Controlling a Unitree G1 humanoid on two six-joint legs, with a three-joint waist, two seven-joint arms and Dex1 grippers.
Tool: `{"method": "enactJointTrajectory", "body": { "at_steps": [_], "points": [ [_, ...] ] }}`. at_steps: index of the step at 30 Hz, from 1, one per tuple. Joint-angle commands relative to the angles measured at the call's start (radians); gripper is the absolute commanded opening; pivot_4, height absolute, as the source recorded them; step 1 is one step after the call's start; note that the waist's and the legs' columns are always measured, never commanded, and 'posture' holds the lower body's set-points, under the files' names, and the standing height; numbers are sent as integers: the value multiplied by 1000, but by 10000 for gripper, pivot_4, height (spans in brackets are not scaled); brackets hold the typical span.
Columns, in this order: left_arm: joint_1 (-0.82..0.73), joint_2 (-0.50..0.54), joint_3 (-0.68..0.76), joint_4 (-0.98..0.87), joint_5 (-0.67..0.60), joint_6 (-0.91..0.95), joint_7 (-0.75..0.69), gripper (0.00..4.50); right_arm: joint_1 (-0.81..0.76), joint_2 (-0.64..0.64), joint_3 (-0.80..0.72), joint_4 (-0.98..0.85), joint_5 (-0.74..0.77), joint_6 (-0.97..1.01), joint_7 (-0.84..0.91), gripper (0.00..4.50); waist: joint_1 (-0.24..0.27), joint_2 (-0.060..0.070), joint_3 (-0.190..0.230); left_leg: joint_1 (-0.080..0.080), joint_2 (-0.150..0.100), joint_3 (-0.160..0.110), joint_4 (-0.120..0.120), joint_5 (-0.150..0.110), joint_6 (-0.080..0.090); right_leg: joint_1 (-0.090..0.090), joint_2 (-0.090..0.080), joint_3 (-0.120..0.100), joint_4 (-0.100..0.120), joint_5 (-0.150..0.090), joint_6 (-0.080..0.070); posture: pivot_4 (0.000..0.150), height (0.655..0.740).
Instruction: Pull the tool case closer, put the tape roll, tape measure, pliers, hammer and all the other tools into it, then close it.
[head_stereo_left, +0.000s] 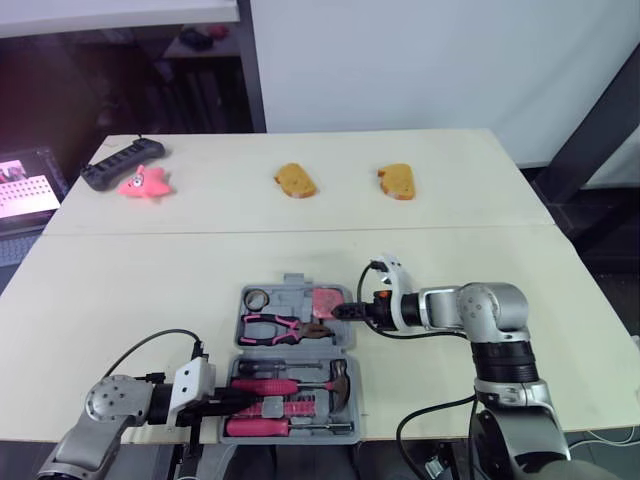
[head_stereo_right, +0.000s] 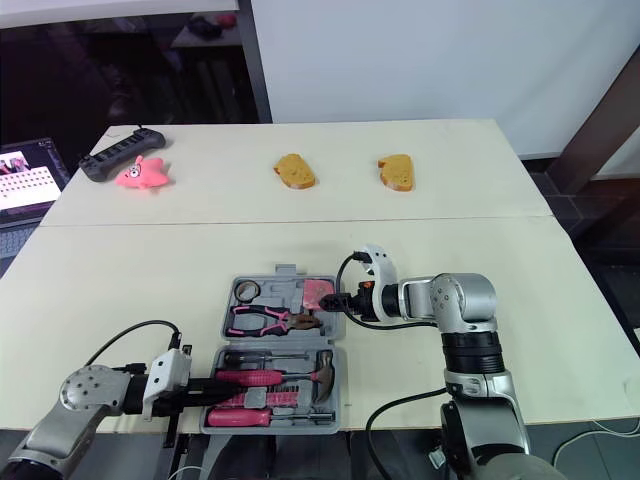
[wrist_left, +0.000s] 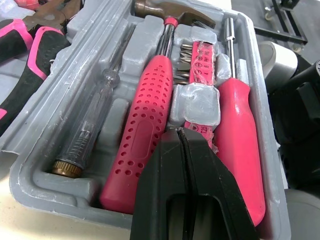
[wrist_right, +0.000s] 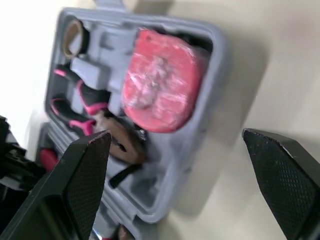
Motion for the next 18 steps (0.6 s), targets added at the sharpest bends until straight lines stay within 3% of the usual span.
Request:
{"method": "enactJointTrajectory", "body": {
  "at_steps": [1,9,18],
  "points": [
    [18,20,-31,50,61,15,6,0,-17,52,-55,63,12,3,-13,44275,0,0,0,0,0,0,0,0,0,0,0,0,0,0,0,1500,7400],
    [-4,36,-37,73,68,2,-5,0,-65,178,-303,212,61,79,-40,44275,-8,4,-2,1,0,0,-1,0,0,1,0,0,1,0,0,1500,7400],
    [-1,51,-42,63,60,0,2,0,-31,210,-381,190,96,94,-23,44275,-26,7,-2,1,0,0,-1,0,0,1,0,0,1,0,0,1500,7400]
  ]
}}
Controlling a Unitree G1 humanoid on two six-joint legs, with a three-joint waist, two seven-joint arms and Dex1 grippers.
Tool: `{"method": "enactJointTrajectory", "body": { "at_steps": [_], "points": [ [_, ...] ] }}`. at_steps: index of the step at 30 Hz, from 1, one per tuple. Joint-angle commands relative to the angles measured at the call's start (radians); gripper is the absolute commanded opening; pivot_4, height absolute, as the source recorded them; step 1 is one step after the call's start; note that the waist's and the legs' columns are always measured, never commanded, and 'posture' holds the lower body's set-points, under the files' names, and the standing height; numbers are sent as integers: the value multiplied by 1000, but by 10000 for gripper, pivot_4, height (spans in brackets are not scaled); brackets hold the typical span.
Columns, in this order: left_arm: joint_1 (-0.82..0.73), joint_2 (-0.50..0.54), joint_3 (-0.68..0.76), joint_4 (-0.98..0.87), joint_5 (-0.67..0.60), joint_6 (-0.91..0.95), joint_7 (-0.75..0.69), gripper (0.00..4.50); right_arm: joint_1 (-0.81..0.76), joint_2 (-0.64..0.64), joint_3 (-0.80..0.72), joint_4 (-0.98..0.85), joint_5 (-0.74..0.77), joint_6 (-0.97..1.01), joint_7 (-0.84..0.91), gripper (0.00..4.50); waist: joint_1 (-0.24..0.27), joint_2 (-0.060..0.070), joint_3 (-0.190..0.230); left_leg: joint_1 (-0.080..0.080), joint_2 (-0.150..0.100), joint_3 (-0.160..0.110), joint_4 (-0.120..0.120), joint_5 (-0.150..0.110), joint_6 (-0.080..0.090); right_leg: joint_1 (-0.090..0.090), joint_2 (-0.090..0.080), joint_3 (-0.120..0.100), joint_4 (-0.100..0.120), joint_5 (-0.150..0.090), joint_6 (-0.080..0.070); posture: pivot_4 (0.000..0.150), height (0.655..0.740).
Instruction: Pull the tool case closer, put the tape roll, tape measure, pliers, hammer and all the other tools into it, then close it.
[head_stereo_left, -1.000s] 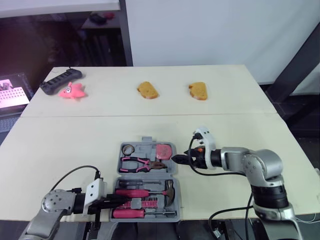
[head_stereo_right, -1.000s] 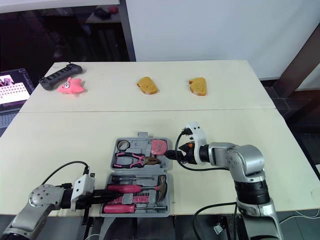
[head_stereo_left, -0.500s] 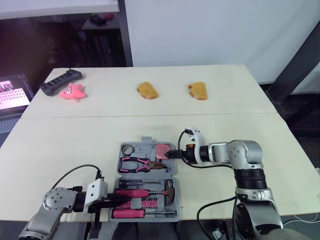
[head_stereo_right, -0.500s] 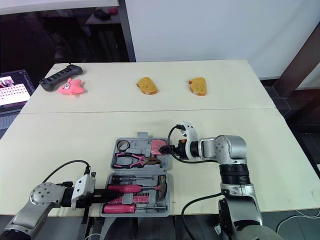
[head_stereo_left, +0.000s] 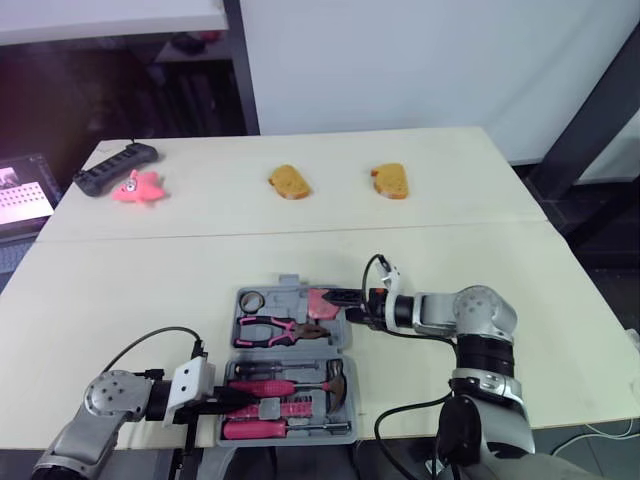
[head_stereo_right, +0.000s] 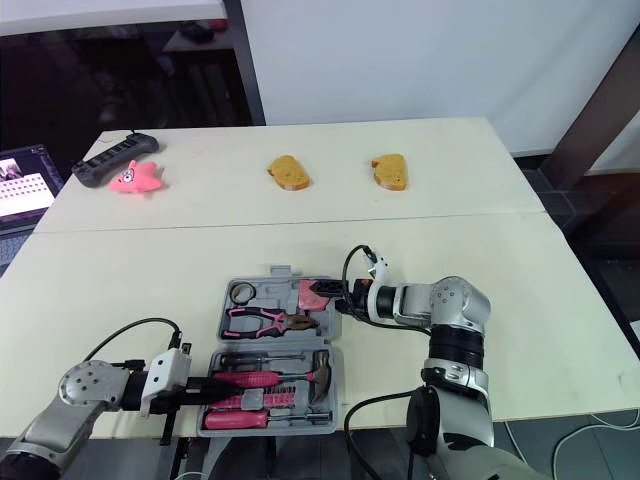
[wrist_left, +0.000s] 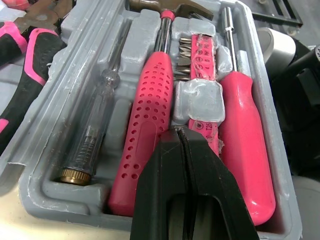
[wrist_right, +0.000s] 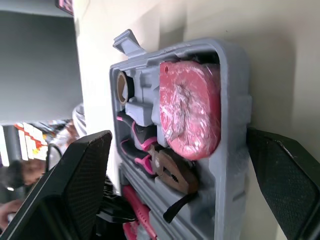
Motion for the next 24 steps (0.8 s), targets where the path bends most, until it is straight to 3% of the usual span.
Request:
{"method": "enactJointTrajectory", "body": {
  "at_steps": [1,24],
  "points": [
    [25,18,-19,39,51,23,10,0,7,11,-15,-34,55,-5,32,44275,-1,0,0,0,0,0,0,0,0,0,0,0,0,0,0,1500,7400],
    [0,27,-7,22,37,60,27,0,106,-129,243,-299,194,-120,250,44275,-2,1,0,-1,0,0,0,0,0,-1,0,0,0,0,0,1500,7400]
  ]
}}
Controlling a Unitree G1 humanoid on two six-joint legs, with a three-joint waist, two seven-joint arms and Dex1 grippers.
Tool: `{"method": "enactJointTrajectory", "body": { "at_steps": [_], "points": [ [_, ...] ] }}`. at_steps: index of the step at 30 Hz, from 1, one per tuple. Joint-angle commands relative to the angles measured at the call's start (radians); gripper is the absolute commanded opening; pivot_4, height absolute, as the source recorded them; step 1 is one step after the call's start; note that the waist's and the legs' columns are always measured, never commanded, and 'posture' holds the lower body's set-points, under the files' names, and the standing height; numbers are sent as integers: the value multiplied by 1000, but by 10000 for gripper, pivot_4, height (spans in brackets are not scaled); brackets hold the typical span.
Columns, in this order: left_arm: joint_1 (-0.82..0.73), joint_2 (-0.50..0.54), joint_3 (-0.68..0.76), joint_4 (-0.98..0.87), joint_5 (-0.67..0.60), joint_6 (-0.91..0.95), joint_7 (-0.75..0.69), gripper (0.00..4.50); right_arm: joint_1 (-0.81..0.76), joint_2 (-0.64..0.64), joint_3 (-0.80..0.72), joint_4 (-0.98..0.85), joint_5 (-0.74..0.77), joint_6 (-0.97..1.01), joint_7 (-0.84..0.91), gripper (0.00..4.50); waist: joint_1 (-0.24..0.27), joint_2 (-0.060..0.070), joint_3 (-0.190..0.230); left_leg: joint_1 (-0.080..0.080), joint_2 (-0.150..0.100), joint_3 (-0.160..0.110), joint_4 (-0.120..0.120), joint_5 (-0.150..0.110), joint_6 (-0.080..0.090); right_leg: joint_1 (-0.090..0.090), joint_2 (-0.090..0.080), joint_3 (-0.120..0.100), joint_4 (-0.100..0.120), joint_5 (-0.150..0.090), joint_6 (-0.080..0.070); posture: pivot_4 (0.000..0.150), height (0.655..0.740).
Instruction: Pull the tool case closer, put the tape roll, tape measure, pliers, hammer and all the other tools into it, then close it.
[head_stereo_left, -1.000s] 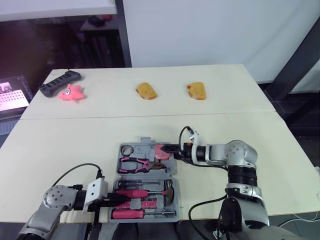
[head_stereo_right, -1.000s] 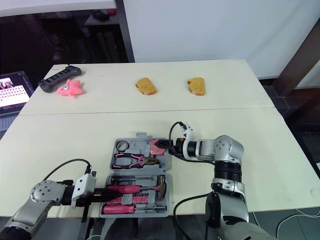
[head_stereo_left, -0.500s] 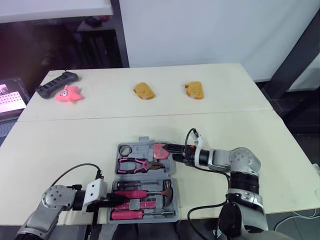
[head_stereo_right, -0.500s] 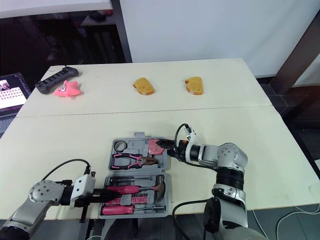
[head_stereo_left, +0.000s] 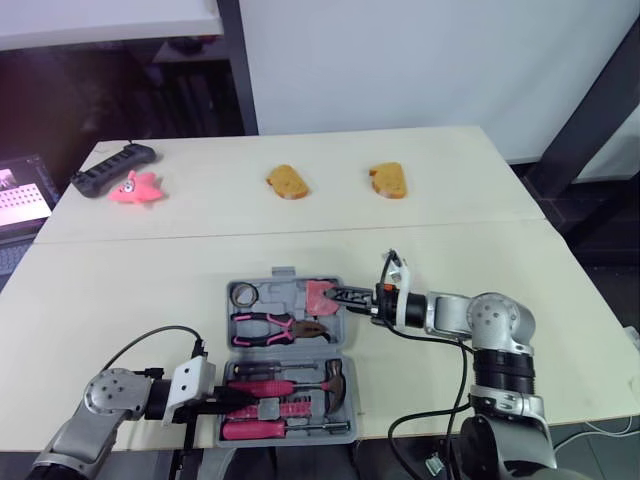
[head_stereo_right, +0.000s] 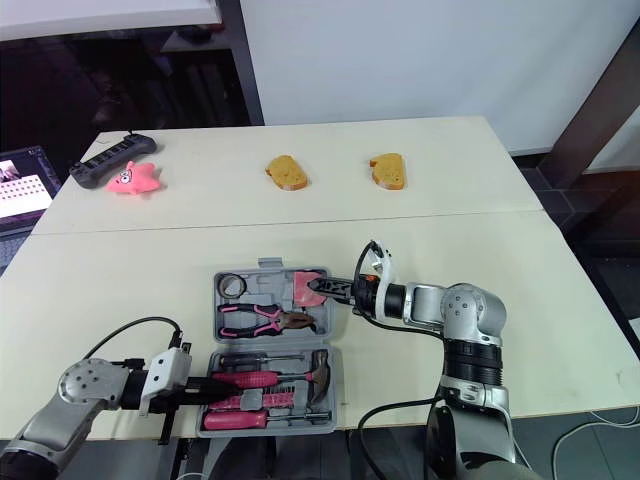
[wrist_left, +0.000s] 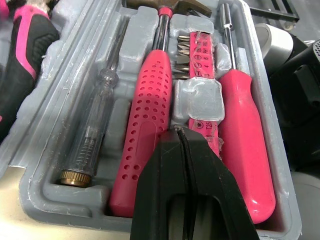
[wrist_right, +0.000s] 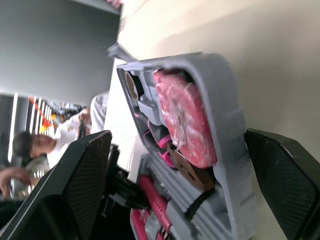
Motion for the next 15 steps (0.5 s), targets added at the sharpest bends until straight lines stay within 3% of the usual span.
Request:
{"method": "enactJointTrajectory", "body": {
  "at_steps": [1,15],
  "points": [
    [12,13,7,23,31,53,32,0,10,-9,50,-72,61,-12,50,44275,1,0,0,0,0,0,0,0,0,0,0,0,0,0,0,1500,7400],
    [91,27,159,-237,-139,293,120,0,16,-73,96,-80,84,-84,87,44275,5,-2,1,-3,0,0,1,0,0,-3,0,0,0,0,0,1500,7400]
  ]
}}
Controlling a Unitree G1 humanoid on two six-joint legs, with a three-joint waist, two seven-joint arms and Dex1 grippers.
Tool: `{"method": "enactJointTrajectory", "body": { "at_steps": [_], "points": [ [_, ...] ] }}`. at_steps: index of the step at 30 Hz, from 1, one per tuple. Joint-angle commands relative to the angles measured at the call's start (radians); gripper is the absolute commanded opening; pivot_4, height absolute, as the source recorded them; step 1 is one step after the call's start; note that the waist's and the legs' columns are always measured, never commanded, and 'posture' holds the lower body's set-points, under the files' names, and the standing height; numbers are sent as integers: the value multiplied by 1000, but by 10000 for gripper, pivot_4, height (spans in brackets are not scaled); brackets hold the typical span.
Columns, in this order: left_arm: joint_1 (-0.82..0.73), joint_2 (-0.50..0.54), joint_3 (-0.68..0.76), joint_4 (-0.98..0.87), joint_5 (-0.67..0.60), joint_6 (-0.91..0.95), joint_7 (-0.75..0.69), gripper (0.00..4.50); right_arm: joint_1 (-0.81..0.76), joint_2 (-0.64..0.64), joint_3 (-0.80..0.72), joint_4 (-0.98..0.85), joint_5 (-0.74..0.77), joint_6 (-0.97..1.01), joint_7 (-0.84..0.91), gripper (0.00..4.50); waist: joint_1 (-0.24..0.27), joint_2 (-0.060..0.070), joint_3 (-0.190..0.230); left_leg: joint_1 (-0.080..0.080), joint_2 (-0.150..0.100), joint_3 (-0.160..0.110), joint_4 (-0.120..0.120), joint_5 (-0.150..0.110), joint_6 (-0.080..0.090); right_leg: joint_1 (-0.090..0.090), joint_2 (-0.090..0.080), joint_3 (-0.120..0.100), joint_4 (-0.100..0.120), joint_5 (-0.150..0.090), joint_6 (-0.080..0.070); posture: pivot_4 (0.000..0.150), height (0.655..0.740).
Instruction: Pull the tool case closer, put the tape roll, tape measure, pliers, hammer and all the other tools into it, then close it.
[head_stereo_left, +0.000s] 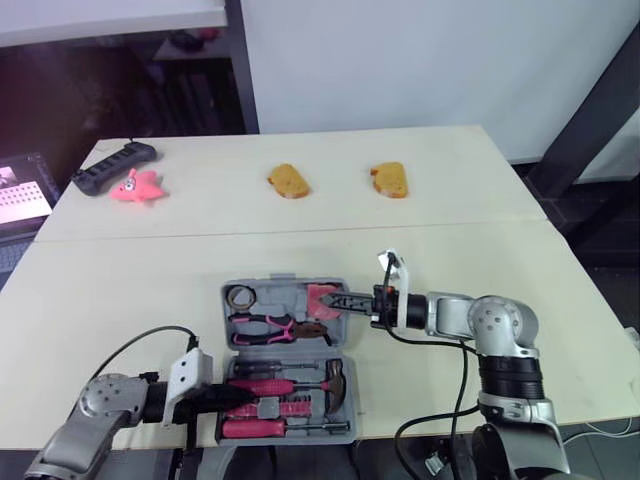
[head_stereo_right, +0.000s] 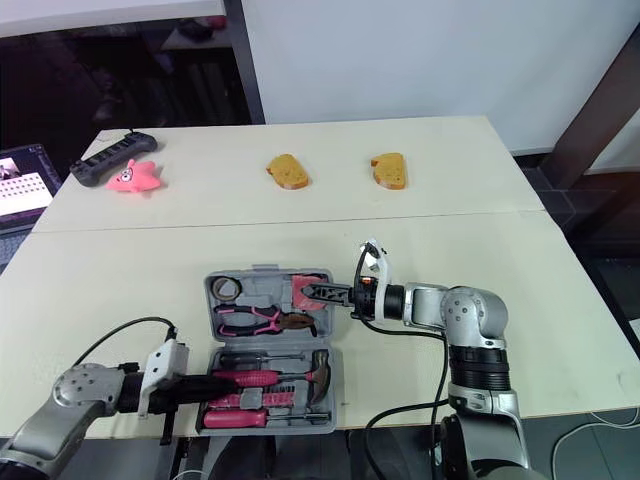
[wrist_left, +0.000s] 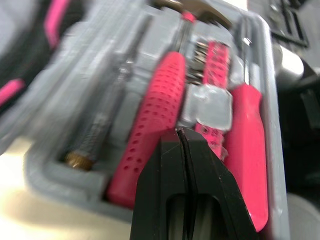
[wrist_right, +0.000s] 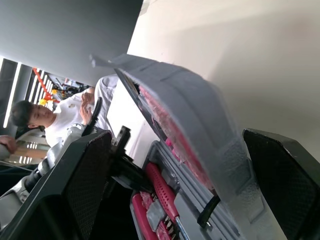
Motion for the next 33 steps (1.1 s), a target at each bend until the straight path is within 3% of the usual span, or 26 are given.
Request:
{"method": "enactJointTrajectory", "body": {
  "at_steps": [1,6,10,11,13,15,19,22,29,33],
  "points": [
    [29,23,81,-90,-65,66,25,0,-10,-17,16,-42,52,-13,46,44275,0,0,0,0,0,0,0,0,0,0,0,0,0,0,0,1500,7400],
    [85,53,187,-157,-129,136,33,0,-4,-82,54,-115,99,-15,114,44275,0,-1,0,-1,0,0,-1,-1,1,-1,0,0,-1,-1,1,1500,7400],
    [132,73,283,-180,-187,185,15,0,38,-192,109,-313,175,-6,197,44275,2,-1,1,-2,0,0,-2,-1,2,-3,0,0,-1,-1,1,1500,7400],
    [164,86,328,-193,-211,203,-4,0,63,-251,89,-428,244,6,235,44275,2,-1,2,-2,0,0,-2,-1,2,-3,0,0,-1,-1,1,1500,7400],
    [241,123,425,-208,-246,227,-60,0,102,-384,-20,-605,523,35,284,44275,5,-3,5,-4,0,0,-3,-2,3,-4,0,0,-2,-1,1,1500,7400],
    [301,154,490,-205,-244,220,-113,0,136,-497,-90,-672,712,9,255,44275,4,-3,5,-7,0,0,-3,-2,3,-7,-1,0,-3,-1,2,1500,7400],
    [350,181,563,-226,-260,236,-163,0,146,-602,-130,-650,821,-118,78,44275,4,-11,7,-6,0,1,0,-3,4,-5,-1,0,-4,-3,-3,1500,7400],
    [360,184,612,-275,-302,275,-185,0,146,-601,-155,-624,711,-217,-41,44275,3,-19,9,-5,0,3,2,-2,3,-6,-1,1,-4,-1,-7,1500,7400],
    [312,192,667,-364,-387,404,-148,0,497,-735,-205,-766,306,-482,277,44275,44,-19,9,-10,0,4,1,-1,2,-8,-1,1,-4,0,1,1500,7400],
    [269,185,671,-384,-397,435,-114,0,592,-754,-148,-794,79,-663,317,44275,50,-19,9,-11,0,4,1,-2,3,-10,-1,1,-4,0,2,1500,7400]
  ]
}}
